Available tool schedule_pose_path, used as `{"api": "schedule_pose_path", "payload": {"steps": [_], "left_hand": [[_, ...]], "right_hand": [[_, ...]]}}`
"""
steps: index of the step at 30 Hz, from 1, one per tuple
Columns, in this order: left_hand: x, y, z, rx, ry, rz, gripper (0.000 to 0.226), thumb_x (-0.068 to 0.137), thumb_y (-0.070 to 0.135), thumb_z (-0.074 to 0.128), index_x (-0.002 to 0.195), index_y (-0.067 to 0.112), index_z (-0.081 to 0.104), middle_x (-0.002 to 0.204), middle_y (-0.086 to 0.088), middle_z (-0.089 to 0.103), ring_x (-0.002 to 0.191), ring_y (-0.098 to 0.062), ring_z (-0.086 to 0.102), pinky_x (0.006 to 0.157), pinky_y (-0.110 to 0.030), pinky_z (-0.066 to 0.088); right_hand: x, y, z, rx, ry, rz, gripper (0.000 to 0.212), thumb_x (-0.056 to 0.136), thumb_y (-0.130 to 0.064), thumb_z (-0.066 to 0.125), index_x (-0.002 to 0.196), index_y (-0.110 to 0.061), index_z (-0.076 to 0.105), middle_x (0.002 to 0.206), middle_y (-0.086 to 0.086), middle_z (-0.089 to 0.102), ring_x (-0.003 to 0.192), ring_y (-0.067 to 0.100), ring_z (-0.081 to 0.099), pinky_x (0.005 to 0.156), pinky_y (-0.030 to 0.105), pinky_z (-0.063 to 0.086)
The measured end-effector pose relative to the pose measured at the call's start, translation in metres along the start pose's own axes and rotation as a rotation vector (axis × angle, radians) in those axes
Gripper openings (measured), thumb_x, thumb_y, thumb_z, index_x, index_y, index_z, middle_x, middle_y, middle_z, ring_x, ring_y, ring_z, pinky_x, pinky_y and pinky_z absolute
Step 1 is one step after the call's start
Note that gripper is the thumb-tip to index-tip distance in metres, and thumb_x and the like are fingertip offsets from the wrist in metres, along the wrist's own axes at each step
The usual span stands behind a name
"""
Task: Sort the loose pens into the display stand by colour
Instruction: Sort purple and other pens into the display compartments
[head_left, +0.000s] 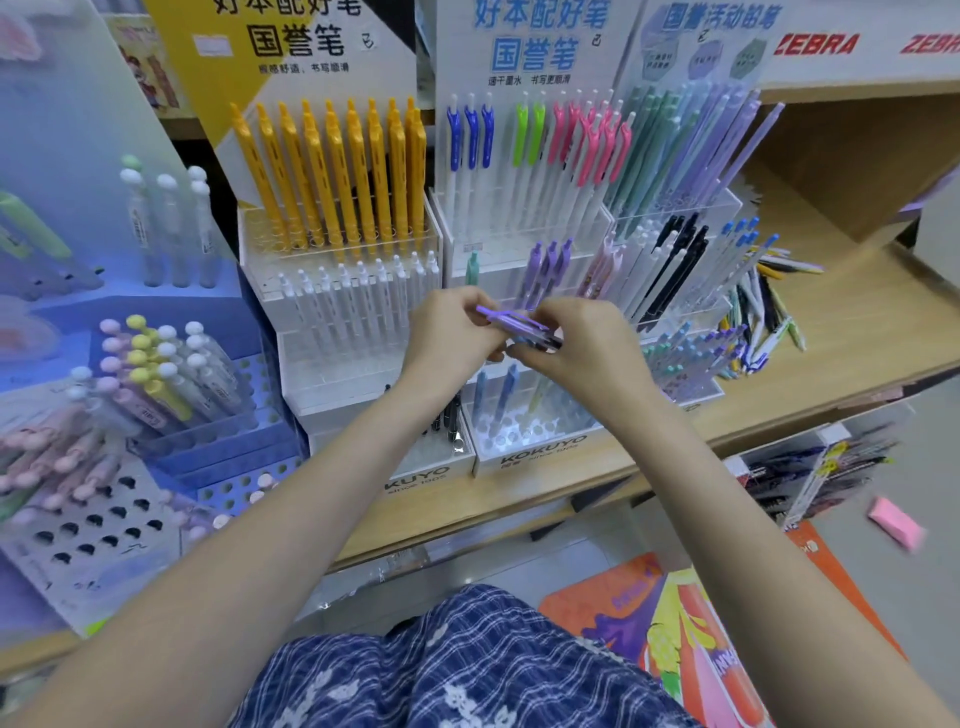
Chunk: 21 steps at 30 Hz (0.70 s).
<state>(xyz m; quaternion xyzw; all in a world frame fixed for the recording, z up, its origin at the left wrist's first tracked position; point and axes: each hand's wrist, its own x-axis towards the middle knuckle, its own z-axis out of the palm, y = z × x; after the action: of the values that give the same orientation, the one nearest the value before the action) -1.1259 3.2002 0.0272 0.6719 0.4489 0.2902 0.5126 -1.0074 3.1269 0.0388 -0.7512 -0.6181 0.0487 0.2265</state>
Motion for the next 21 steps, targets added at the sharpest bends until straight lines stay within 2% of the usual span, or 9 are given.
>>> {"api": "schedule_pose_path", "payload": {"steps": [2, 3, 5, 6, 7, 9, 13, 17, 21], "left_hand": [[0.000, 0.000, -0.001, -0.005, -0.009, 0.021, 0.013, 0.081, 0.019, 0.071, 0.077, 0.008, 0.064, 0.065, -0.003, 0.064, 0.053, -0.006, 0.061, 0.062, -0.024, 0.056], [0.000, -0.002, -0.004, 0.033, -0.019, 0.064, 0.015, 0.082, 0.023, 0.070, 0.081, 0.008, 0.065, 0.069, -0.002, 0.065, 0.058, -0.006, 0.062, 0.063, -0.021, 0.055], [0.002, -0.010, -0.014, 0.306, -0.048, 0.198, 0.016, 0.089, 0.026, 0.061, 0.095, 0.012, 0.067, 0.088, 0.000, 0.067, 0.078, -0.007, 0.062, 0.075, -0.020, 0.051], [0.003, -0.017, -0.020, 0.473, -0.068, 0.247, 0.021, 0.092, 0.025, 0.055, 0.106, 0.013, 0.066, 0.102, -0.001, 0.066, 0.091, -0.012, 0.061, 0.085, -0.024, 0.048], [0.004, -0.026, -0.025, 0.611, -0.098, 0.272, 0.026, 0.094, 0.023, 0.050, 0.115, 0.013, 0.063, 0.116, -0.003, 0.062, 0.104, -0.016, 0.057, 0.093, -0.029, 0.043], [0.003, -0.045, -0.030, 0.780, -0.170, 0.285, 0.032, 0.096, 0.017, 0.044, 0.125, 0.012, 0.057, 0.131, -0.005, 0.054, 0.119, -0.022, 0.049, 0.098, -0.032, 0.037], [0.001, -0.061, -0.030, 0.841, -0.198, 0.316, 0.036, 0.095, 0.012, 0.043, 0.129, 0.013, 0.054, 0.138, -0.003, 0.049, 0.124, -0.022, 0.041, 0.099, -0.032, 0.035], [0.002, -0.062, -0.031, 0.848, -0.187, 0.318, 0.036, 0.094, 0.012, 0.044, 0.129, 0.015, 0.054, 0.138, -0.002, 0.049, 0.123, -0.023, 0.042, 0.097, -0.032, 0.035], [0.002, -0.064, -0.031, 0.841, -0.184, 0.319, 0.037, 0.094, 0.011, 0.045, 0.129, 0.016, 0.054, 0.138, 0.000, 0.049, 0.122, -0.021, 0.042, 0.096, -0.031, 0.035]], "right_hand": [[0.000, -0.003, 0.005, -0.038, 0.023, -0.001, 0.020, 0.084, -0.024, 0.065, 0.080, -0.005, 0.063, 0.072, 0.012, 0.063, 0.070, 0.029, 0.055, 0.058, 0.032, 0.035], [-0.002, -0.001, 0.006, -0.041, 0.030, 0.007, 0.021, 0.085, -0.023, 0.064, 0.078, -0.004, 0.063, 0.069, 0.012, 0.061, 0.067, 0.029, 0.054, 0.057, 0.032, 0.034], [-0.008, 0.009, 0.010, 0.021, 0.037, 0.078, 0.024, 0.085, -0.022, 0.067, 0.070, -0.004, 0.060, 0.056, 0.004, 0.051, 0.053, 0.021, 0.045, 0.052, 0.031, 0.029], [-0.012, 0.014, 0.013, 0.099, 0.054, 0.140, 0.027, 0.083, -0.021, 0.069, 0.065, -0.006, 0.057, 0.050, 0.000, 0.044, 0.047, 0.016, 0.038, 0.050, 0.031, 0.026], [-0.015, 0.019, 0.018, 0.184, 0.084, 0.202, 0.031, 0.082, -0.021, 0.071, 0.061, -0.006, 0.053, 0.047, -0.003, 0.038, 0.044, 0.012, 0.032, 0.049, 0.031, 0.024], [-0.018, 0.022, 0.031, 0.273, 0.151, 0.286, 0.037, 0.081, -0.020, 0.072, 0.056, -0.008, 0.047, 0.044, -0.005, 0.031, 0.043, 0.009, 0.025, 0.046, 0.028, 0.020], [-0.018, 0.019, 0.057, 0.272, 0.201, 0.271, 0.044, 0.082, -0.017, 0.070, 0.053, -0.020, 0.038, 0.044, -0.011, 0.027, 0.042, 0.007, 0.024, 0.043, 0.022, 0.019], [-0.024, 0.017, 0.073, 0.233, 0.293, 0.141, 0.024, 0.078, -0.012, 0.071, 0.061, -0.007, 0.056, 0.045, -0.008, 0.029, 0.042, 0.016, 0.029, 0.048, 0.025, 0.022], [-0.027, 0.018, 0.083, 0.284, 0.354, 0.146, 0.020, 0.078, -0.012, 0.071, 0.064, -0.004, 0.059, 0.047, -0.006, 0.035, 0.042, 0.016, 0.029, 0.047, 0.026, 0.025]]}}
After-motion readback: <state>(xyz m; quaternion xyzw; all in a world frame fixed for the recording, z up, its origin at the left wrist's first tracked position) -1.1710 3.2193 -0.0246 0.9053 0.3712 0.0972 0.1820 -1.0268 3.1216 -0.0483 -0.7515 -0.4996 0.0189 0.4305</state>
